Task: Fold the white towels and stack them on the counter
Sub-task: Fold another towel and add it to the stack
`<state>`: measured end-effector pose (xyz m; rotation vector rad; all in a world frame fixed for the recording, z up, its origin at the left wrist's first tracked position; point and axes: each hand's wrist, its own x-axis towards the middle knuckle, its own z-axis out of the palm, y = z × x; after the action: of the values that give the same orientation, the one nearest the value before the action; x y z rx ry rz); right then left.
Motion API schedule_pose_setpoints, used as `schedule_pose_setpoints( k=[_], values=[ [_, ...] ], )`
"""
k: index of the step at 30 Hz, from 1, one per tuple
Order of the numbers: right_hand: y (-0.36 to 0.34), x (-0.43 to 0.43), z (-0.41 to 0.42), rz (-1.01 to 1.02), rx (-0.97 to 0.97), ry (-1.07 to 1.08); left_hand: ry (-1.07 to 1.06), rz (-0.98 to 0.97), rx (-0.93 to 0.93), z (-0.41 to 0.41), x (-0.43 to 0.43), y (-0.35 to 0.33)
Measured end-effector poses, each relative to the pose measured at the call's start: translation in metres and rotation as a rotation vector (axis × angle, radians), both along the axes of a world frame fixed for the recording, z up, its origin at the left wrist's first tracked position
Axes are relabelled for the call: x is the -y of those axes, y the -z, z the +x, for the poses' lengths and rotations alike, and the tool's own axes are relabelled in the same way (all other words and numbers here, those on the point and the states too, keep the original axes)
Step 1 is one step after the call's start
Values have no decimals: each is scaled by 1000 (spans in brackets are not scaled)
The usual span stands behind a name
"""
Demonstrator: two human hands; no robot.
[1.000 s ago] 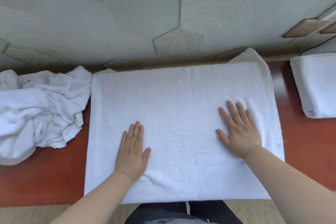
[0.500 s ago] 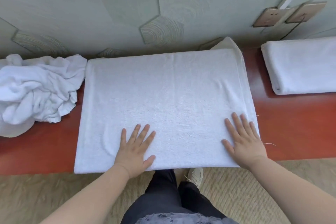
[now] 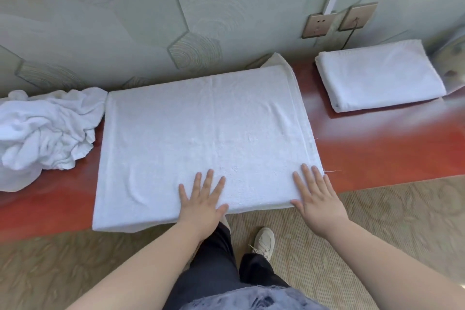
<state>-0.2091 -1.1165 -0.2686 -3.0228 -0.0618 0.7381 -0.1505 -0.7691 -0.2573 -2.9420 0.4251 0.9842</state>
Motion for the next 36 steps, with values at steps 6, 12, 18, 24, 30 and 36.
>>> schedule_pose_setpoints(
  k=[6, 12, 18, 24, 30, 36],
  values=[
    [-1, 16, -20, -2, -56, 155, -489, 29, -49, -18, -59, -9],
    [-9, -27, -40, 52, 59, -79, -853, 31, -99, -34, -121, -16],
    [-14, -61, -23, 39, -3, -3, -875, 68, -128, -22, -186, -21],
    [-23, -142, 10, 103, -34, -375, -770, 84, -23, -23, -239, -21],
    [-26, -258, 34, 135, -99, -542, -784, -59, 37, -53, -250, -12],
    [-18, -344, 92, 94, -60, -270, -1352, -385, 222, -75, -254, -3]
  ],
)
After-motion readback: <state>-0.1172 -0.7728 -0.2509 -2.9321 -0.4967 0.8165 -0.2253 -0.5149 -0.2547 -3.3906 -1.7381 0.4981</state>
